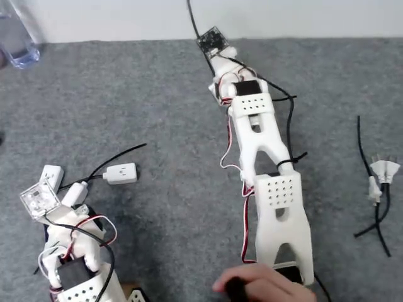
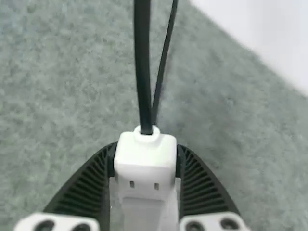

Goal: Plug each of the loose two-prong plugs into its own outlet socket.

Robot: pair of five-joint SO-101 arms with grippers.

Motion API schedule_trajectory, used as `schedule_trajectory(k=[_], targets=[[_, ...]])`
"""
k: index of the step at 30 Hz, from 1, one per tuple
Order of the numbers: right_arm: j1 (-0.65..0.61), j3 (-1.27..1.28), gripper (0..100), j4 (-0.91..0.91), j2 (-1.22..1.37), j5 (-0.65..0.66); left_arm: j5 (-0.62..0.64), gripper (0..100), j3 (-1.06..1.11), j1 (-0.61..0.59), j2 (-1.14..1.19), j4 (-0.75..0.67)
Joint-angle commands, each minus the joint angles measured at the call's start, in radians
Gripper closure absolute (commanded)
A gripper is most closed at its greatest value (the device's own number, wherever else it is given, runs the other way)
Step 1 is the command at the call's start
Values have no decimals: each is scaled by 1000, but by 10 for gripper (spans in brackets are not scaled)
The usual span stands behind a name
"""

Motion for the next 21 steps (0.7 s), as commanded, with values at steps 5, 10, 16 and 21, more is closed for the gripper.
schedule_trajectory(k=[5,10,16,21], targets=[[-2,-147,869,96,5,-25,-11,987,-5,-5,-6,-17],[-2,-150,632,122,5,-23,-11,987,-5,-5,-6,-17],[-2,-150,630,124,-1,-23,-11,987,-5,-5,-6,-17],[-2,-233,630,206,-25,-28,-11,987,-5,-5,-6,-17]])
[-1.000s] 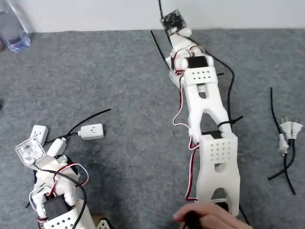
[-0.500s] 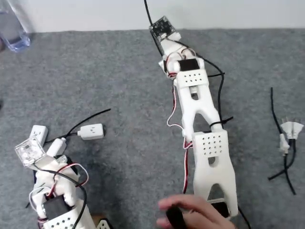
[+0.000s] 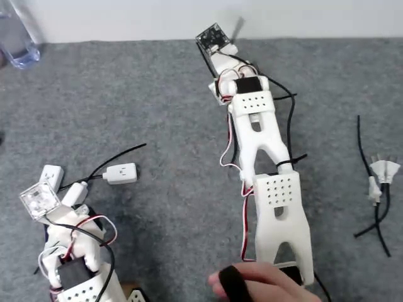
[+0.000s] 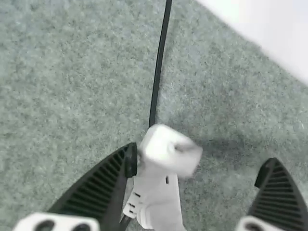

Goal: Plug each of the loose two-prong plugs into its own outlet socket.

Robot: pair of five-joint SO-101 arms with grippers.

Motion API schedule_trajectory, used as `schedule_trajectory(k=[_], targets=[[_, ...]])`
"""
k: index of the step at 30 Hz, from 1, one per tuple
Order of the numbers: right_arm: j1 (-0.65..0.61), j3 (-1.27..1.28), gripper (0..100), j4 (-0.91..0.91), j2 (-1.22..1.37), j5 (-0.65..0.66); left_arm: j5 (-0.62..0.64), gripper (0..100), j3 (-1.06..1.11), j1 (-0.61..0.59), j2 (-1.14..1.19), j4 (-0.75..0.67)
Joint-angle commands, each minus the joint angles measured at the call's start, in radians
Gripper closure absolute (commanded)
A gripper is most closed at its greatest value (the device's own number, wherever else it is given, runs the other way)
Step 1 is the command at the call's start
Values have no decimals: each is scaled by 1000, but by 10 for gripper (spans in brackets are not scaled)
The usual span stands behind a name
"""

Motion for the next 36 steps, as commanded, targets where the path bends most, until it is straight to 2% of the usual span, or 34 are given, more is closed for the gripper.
schedule_trajectory(k=[1,5,11,13,24,27,32,36], targets=[[-2,-141,630,90,-59,-12,-11,987,-5,-5,-6,-18],[-1,-304,630,286,-81,-12,-11,987,-5,-5,-6,-21],[-28,-577,630,717,-90,-12,-11,987,-5,-3,-6,-23],[-42,-583,630,779,-105,-12,-11,987,-5,-3,-6,-23],[-21,-187,630,776,-369,-97,-9,985,-5,2,-6,-25],[-44,0,630,776,-527,-101,-8,985,-5,3,-6,-26],[-120,397,630,776,-866,-98,-9,986,-5,3,-6,-152],[-193,707,630,774,-1119,-97,-8,986,-5,3,-6,-169]])
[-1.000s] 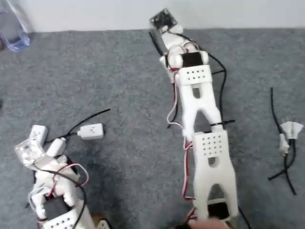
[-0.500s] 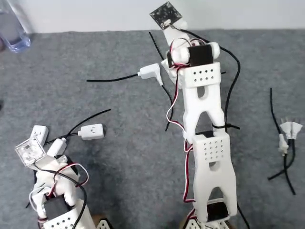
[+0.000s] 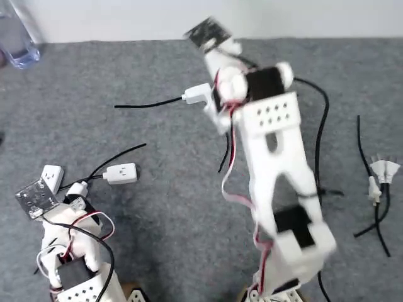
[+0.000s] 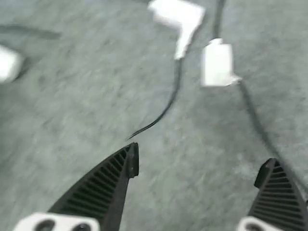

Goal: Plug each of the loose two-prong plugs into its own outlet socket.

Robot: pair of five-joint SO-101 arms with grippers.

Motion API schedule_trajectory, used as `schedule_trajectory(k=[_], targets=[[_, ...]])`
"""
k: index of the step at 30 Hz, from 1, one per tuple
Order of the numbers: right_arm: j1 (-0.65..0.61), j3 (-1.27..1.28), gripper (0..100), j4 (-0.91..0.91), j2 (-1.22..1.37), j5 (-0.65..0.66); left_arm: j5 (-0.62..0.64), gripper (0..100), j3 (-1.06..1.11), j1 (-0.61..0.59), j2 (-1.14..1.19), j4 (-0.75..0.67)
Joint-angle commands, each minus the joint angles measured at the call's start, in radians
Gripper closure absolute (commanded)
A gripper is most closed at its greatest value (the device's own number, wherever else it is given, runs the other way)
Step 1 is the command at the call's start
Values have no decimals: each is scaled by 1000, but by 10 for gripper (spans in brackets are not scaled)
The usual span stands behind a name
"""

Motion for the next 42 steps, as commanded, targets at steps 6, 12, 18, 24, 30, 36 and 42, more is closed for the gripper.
schedule_trajectory(k=[6,12,18,24,30,36,42], targets=[[-44,580,630,47,-524,-5,-11,985,-5,2,-6,-29],[-45,905,630,38,-791,2,-109,985,-5,-2,-6,-29],[-44,1234,630,-99,-1033,144,-497,985,-5,0,-8,-97],[-42,1499,630,-338,-1247,244,-545,985,-42,-6,-8,-184],[-4,1745,630,-607,-1380,242,-672,985,-47,-107,-8,-95],[16,1930,630,-782,-1406,242,-1059,985,-48,-192,-8,-175],[16,1956,630,-809,-1405,242,-1436,985,-65,-161,-6,-189]])
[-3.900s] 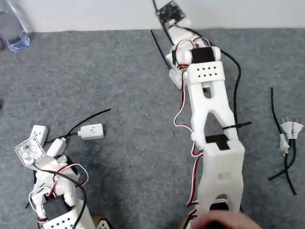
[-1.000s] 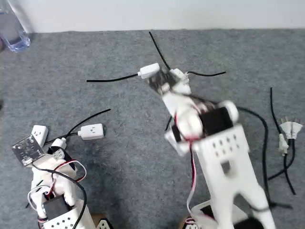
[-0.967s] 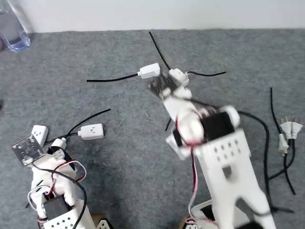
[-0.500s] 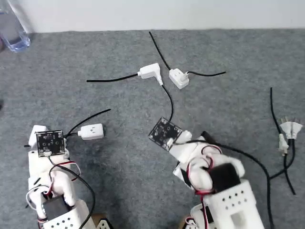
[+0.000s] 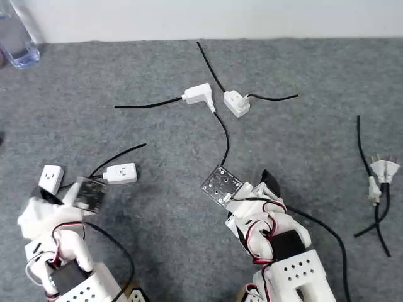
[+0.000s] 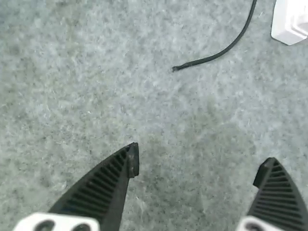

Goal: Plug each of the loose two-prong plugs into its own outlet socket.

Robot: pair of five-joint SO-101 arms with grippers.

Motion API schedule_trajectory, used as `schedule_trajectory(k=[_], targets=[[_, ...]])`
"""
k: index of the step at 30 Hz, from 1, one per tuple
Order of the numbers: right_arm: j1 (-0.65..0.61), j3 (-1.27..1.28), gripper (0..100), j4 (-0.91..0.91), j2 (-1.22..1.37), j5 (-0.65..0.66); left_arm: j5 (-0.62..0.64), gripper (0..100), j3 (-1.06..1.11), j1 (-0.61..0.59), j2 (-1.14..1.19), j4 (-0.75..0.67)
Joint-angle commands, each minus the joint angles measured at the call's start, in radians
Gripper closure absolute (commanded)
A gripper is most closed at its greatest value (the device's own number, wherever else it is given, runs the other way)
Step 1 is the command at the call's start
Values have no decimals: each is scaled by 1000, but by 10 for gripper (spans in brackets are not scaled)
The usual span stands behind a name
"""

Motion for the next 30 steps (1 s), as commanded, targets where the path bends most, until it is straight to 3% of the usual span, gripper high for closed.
schedule_trajectory(k=[1,5,13,21,25,30], targets=[[12,9,630,-33,-8,8,-143,985,-79,5,-6,-5],[10,38,630,-74,-8,8,-121,985,-323,15,0,233],[10,43,630,-74,-8,8,-46,985,-711,195,44,623],[10,44,630,-74,-8,8,137,985,-1150,298,545,763],[10,44,630,-74,-8,8,138,985,-1336,382,856,841],[12,44,630,-77,-8,8,137,985,-1437,499,1145,842]])
